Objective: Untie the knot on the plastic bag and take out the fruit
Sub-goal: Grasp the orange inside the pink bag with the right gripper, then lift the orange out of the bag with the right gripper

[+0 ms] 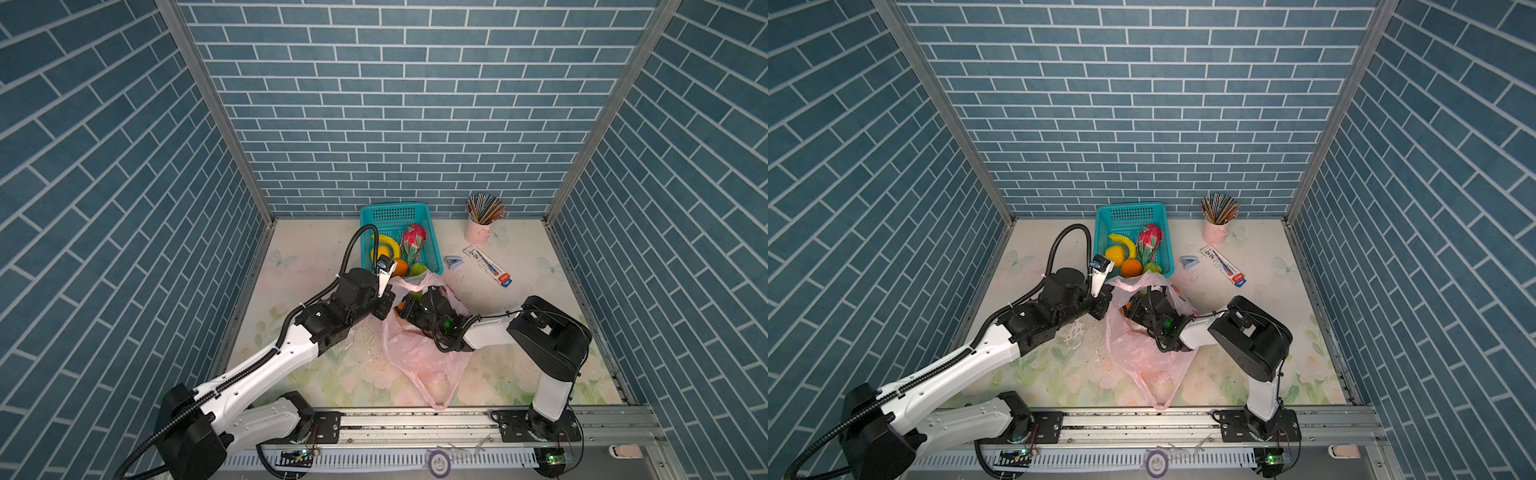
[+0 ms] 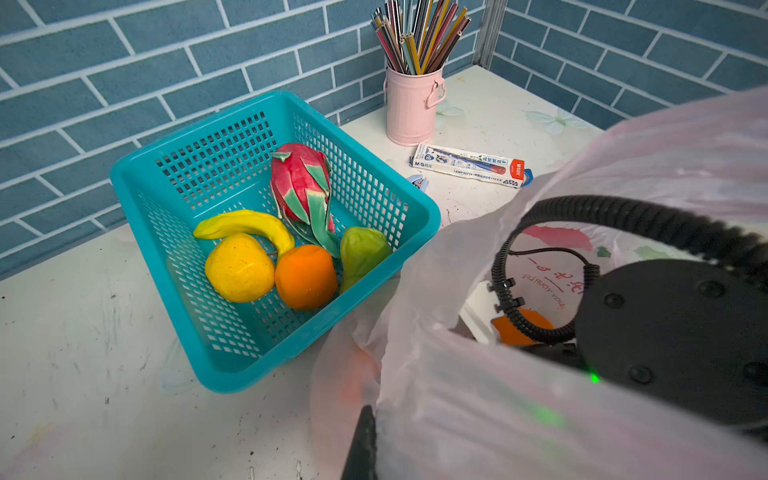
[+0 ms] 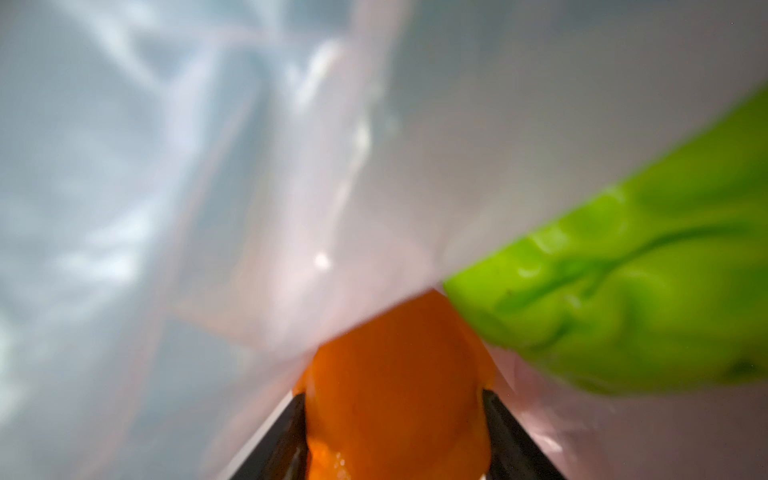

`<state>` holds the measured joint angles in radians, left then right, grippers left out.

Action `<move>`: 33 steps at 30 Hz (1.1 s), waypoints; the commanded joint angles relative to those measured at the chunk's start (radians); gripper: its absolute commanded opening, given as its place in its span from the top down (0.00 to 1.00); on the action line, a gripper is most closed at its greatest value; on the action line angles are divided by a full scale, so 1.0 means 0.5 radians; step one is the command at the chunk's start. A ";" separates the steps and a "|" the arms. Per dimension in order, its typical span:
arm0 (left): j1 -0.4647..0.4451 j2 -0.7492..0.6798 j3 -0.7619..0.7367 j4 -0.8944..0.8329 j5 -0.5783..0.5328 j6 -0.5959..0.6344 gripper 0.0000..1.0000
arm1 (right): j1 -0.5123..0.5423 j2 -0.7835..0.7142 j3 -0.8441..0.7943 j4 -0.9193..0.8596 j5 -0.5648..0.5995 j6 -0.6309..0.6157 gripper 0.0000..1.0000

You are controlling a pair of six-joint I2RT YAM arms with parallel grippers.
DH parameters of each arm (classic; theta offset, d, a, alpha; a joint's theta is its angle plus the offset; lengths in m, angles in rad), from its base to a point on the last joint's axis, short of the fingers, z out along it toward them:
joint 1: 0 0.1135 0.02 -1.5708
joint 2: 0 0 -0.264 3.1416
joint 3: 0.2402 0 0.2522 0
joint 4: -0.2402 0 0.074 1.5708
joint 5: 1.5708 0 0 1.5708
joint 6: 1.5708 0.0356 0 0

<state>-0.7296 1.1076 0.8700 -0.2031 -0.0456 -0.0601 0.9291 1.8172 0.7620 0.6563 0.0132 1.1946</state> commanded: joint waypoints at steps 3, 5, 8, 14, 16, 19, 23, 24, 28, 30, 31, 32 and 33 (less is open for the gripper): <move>0.014 0.030 0.092 0.016 -0.044 -0.005 1.00 | 0.093 -0.188 -0.032 -0.179 0.084 -0.176 0.42; 0.014 0.047 0.109 0.019 -0.042 -0.010 1.00 | 0.133 -0.224 -0.047 -0.221 0.118 -0.228 0.42; 0.014 0.082 0.147 0.020 -0.035 -0.027 1.00 | 0.185 -0.268 -0.065 -0.305 0.178 -0.308 0.42; 0.012 0.110 0.171 0.011 -0.028 -0.054 1.00 | 0.275 -0.400 -0.122 -0.453 0.317 -0.444 0.43; 0.014 0.116 0.176 0.001 -0.034 -0.052 1.00 | 0.295 -0.471 -0.169 -0.488 0.359 -0.481 0.43; 0.014 0.120 0.182 -0.005 -0.034 -0.057 1.00 | 0.318 -0.594 -0.229 -0.541 0.419 -0.550 0.43; 0.014 0.139 0.175 -0.008 -0.019 -0.064 1.00 | 0.341 -0.768 -0.275 -0.634 0.465 -0.676 0.43; 0.015 0.142 0.175 -0.008 -0.016 -0.064 1.00 | 0.349 -0.817 -0.282 -0.664 0.473 -0.711 0.43; 0.014 0.153 0.177 0.004 -0.007 -0.065 1.00 | 0.383 -1.003 -0.304 -0.786 0.487 -0.799 0.43; 0.014 0.156 0.181 0.005 0.002 -0.058 1.00 | 0.397 -1.101 -0.313 -0.875 0.515 -0.809 0.43; 0.014 0.156 0.179 0.004 0.005 -0.052 1.00 | 0.399 -1.159 -0.318 -0.916 0.520 -0.818 0.43; 0.013 0.158 0.175 0.003 0.008 -0.050 1.00 | 0.404 -1.214 -0.321 -0.951 0.520 -0.829 0.43; 0.014 0.159 0.173 0.004 0.008 -0.049 1.00 | 0.409 -1.281 -0.324 -0.988 0.518 -0.847 0.43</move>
<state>-0.7284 1.1854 0.9329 -0.2039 -0.0460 -0.0753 1.1248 1.2457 0.6121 0.2497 0.2375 0.8249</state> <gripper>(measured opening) 0.047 0.580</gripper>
